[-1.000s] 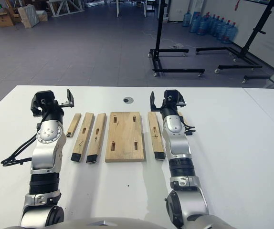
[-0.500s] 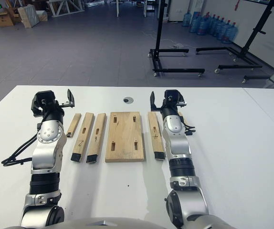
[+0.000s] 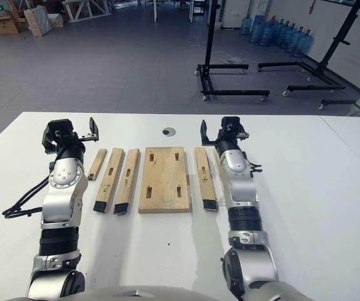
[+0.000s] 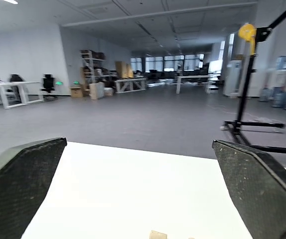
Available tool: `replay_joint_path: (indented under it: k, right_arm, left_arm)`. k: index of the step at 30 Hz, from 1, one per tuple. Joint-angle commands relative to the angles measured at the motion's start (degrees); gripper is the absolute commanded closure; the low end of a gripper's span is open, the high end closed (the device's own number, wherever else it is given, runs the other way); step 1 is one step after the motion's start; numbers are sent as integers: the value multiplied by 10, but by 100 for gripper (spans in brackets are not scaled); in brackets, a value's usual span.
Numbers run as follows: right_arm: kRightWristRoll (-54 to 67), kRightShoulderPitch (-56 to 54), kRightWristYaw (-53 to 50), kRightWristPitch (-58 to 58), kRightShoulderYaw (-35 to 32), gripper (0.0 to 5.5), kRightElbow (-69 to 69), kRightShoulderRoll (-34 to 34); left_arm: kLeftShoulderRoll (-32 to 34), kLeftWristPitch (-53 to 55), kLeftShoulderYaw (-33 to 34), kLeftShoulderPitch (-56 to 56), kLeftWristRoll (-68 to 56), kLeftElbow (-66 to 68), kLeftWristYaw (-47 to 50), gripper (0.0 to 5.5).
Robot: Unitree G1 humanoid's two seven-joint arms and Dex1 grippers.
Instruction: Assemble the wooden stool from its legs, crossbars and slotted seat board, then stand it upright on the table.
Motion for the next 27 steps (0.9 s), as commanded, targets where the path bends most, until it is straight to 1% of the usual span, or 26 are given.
replay_joint_path:
  k: [1,3,6,10,17,27]
  right_arm:
    - [36,-9,85,66,-63,10,12,-134]
    - [49,-5,128,85,-79,10,51,-183]
    - [49,5,179,86,-65,10,126,-207]
    - [34,13,211,54,-41,10,202,-201]
    - [10,14,233,-16,-12,10,302,-196]
    - [-15,-10,220,-64,17,10,394,-173]
  left_arm:
    - [10,30,19,28,-29,-23,-29,15]
    - [10,34,26,31,-40,-26,-33,15]
    - [5,34,24,35,-42,-31,-29,15]
    - [3,29,23,40,-46,-31,-32,15]
    - [1,25,26,40,-53,-32,-32,15]
    - [-5,27,19,42,-52,-38,-32,15]
